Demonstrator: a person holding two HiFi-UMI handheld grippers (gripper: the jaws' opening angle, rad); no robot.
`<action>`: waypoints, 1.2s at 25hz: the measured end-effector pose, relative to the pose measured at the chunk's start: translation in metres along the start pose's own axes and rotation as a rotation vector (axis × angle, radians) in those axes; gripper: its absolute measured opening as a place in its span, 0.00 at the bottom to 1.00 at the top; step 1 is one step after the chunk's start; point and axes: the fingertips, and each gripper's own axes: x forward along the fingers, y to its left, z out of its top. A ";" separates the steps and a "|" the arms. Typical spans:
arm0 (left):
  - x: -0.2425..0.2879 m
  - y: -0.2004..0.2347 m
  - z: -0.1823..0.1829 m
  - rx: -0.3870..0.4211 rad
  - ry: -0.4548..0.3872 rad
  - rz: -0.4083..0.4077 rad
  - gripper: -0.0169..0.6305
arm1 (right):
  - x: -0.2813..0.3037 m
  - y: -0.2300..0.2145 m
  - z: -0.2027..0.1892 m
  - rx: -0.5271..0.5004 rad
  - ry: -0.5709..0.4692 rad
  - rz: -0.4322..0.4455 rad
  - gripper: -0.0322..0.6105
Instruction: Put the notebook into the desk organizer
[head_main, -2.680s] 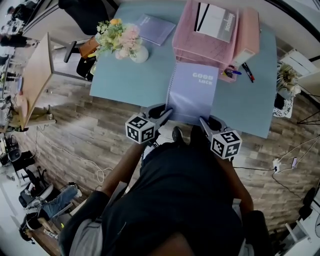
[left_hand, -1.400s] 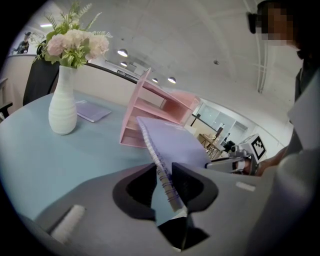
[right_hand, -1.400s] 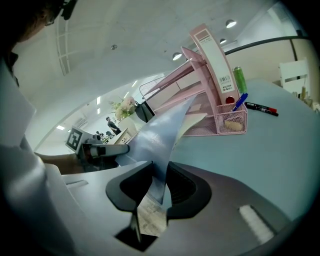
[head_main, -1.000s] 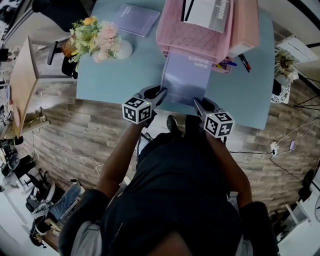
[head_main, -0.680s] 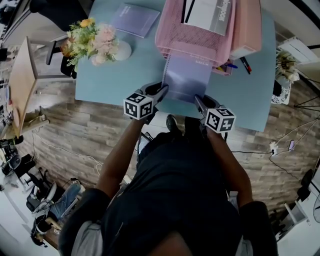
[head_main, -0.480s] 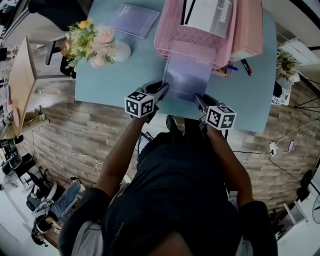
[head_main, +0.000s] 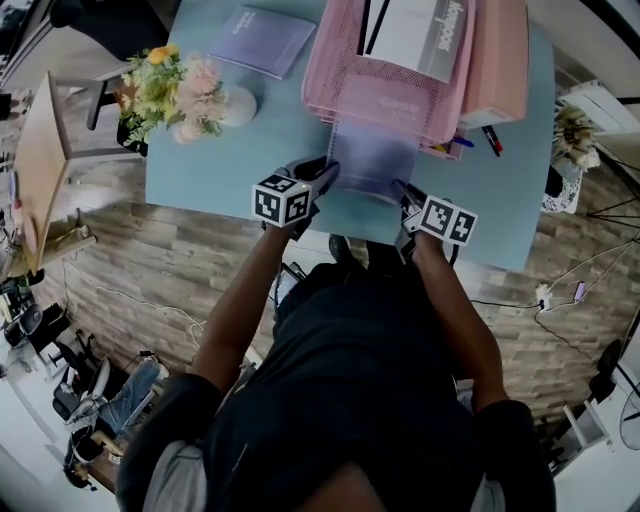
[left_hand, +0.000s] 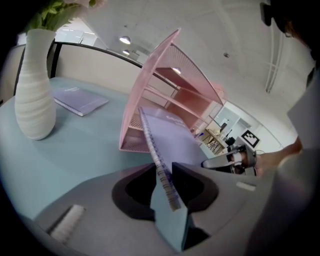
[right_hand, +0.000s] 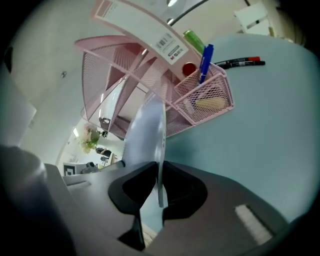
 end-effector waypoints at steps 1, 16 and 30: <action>0.002 0.000 0.000 0.003 0.005 0.000 0.27 | 0.001 -0.001 0.003 0.017 -0.004 0.001 0.11; 0.009 0.013 0.022 -0.046 -0.057 0.024 0.27 | 0.006 0.001 0.040 0.246 -0.061 0.134 0.10; 0.009 -0.013 0.008 -0.070 -0.053 0.014 0.28 | -0.003 0.008 0.075 0.296 -0.091 0.198 0.10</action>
